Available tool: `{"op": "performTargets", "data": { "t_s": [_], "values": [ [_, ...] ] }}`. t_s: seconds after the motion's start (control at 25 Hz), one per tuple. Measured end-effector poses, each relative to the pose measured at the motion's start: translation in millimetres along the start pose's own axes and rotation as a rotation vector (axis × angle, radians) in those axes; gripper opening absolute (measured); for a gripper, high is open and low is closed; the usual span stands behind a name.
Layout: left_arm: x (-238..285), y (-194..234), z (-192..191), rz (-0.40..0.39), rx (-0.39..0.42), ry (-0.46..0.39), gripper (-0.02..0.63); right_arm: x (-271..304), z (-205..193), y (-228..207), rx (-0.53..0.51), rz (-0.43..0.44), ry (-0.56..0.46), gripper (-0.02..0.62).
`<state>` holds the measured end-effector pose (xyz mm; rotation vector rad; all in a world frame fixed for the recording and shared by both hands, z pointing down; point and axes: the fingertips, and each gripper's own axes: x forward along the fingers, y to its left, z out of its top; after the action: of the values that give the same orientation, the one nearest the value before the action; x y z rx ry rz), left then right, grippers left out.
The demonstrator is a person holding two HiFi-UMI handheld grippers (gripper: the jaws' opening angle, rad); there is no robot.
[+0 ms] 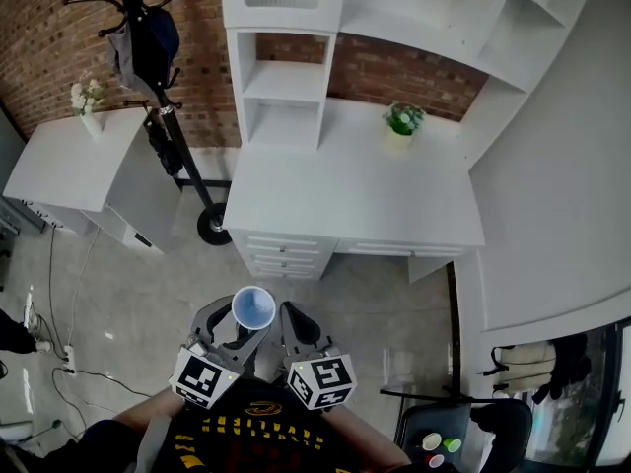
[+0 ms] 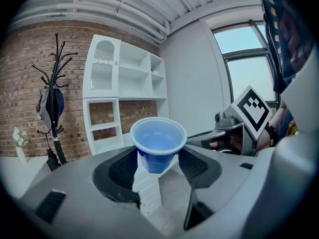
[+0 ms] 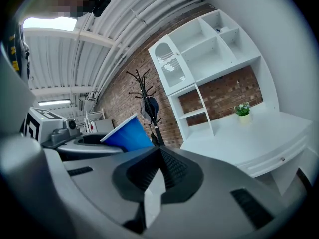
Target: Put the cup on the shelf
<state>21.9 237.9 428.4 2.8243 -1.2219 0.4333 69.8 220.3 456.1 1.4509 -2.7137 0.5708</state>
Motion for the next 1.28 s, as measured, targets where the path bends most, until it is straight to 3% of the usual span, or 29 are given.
{"op": "performTargets", "data": {
  "t_s": [0.24, 0.68, 1.28],
  "values": [
    [28, 30, 2, -0.049, -0.005, -0.021, 0.259, 30, 15, -20, -0.022, -0.059, -0.003, -0.006],
    [79, 131, 9, -0.127, -0.005, -0.057, 0.259, 130, 43, -38, -0.044, -0.140, 0.011, -0.006],
    [108, 235, -6, -0.200, -0.112, -0.071, 0.259, 228, 42, -34, -0.062, -0.203, 0.113, -0.006]
  ]
}}
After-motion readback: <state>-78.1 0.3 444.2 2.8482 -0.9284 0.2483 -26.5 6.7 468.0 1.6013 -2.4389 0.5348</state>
